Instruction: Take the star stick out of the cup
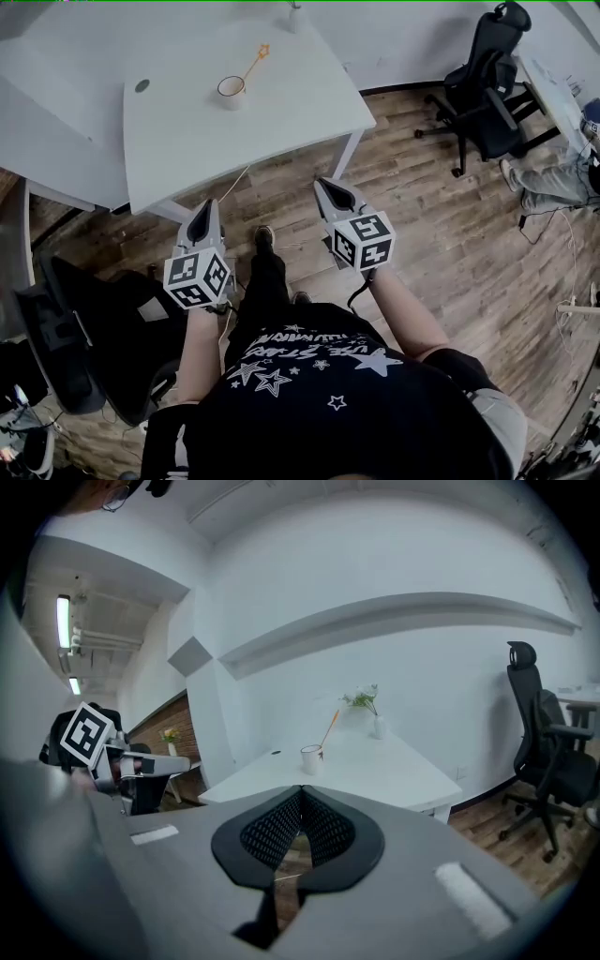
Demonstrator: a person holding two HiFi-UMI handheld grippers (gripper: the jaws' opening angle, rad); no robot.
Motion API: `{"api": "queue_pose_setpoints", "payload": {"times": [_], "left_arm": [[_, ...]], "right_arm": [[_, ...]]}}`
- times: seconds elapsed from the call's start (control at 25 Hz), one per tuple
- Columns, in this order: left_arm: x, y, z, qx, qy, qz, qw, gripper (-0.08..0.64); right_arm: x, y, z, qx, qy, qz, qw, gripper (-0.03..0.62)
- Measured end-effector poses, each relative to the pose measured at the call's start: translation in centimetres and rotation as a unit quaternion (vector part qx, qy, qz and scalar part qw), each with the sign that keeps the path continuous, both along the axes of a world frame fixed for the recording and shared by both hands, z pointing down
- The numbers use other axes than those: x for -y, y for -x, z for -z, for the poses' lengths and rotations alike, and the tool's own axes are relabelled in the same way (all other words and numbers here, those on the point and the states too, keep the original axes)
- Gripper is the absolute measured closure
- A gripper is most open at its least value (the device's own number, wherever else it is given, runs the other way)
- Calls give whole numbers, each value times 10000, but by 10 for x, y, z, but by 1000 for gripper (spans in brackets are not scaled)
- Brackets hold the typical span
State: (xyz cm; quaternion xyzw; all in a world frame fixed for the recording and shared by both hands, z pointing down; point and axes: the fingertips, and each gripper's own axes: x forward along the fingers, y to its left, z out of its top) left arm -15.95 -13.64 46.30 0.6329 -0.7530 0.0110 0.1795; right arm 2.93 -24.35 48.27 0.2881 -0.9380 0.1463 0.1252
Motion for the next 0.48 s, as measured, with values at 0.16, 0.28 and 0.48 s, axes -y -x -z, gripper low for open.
{"api": "queue_pose_setpoints", "payload": {"times": [0.16,0.28,0.48], "left_arm": [[32,12,3,77,-23,-133,9999,557],[56,29,1,52,-37,-154,9999,557],[99,62,1,6,30,-280,9996,557]], "right_arm": [[27,10,4,-71,-24,-95,9999,575],[50,29,4,-58,-16,-101,9999,575],[99,65,5,13,135,-317,9994,575]]}}
